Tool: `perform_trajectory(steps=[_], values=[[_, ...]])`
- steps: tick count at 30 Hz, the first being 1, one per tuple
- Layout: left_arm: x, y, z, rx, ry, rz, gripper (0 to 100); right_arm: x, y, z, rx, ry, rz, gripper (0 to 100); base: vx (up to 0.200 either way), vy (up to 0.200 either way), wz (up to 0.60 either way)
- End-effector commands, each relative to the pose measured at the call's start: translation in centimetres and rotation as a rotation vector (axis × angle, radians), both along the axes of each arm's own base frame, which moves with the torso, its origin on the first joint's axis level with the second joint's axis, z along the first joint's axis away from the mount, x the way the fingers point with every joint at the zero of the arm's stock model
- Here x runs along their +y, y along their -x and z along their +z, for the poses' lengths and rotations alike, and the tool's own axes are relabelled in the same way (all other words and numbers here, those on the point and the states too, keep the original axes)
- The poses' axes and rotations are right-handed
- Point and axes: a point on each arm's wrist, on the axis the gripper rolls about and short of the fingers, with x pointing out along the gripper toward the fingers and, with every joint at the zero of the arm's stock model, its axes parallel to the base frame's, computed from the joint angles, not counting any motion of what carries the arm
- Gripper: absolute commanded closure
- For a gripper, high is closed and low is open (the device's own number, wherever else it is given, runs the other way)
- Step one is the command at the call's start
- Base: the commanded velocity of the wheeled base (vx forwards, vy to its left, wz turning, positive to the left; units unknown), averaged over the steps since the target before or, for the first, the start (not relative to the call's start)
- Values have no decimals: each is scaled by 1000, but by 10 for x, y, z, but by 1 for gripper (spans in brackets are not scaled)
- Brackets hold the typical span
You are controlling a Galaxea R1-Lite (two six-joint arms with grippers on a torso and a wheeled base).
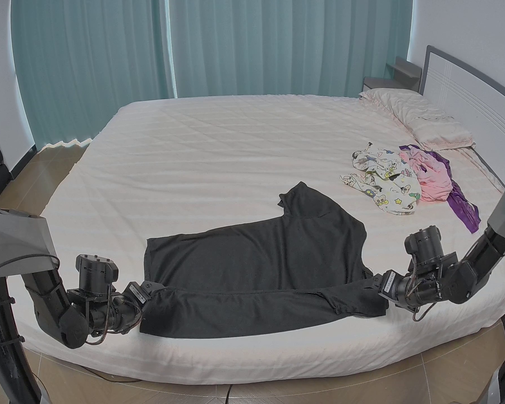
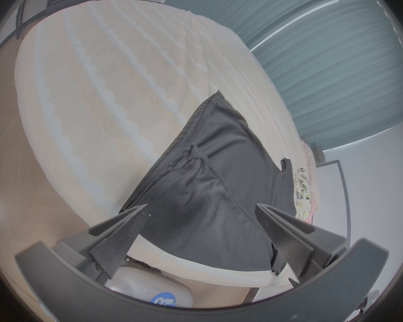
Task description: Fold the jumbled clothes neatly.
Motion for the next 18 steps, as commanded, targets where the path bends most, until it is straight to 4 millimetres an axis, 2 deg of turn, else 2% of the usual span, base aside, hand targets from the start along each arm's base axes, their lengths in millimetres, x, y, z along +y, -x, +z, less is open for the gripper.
perform_trajectory(steps=[1,5,8,18], values=[[2,9,3,-55,-3,5,0,-16,34,10,-55,-26,4,0,0,0,0],[2,12,3,-67,-1,3,0,-19,42,2,-94,-42,3,0,0,0,0],[3,12,3,-72,-6,-2,0,-20,48,-4,-127,-64,21,0,200,0,0],[3,13,1,-64,-17,-12,0,-20,51,1,-168,-75,28,0,200,0,0]])
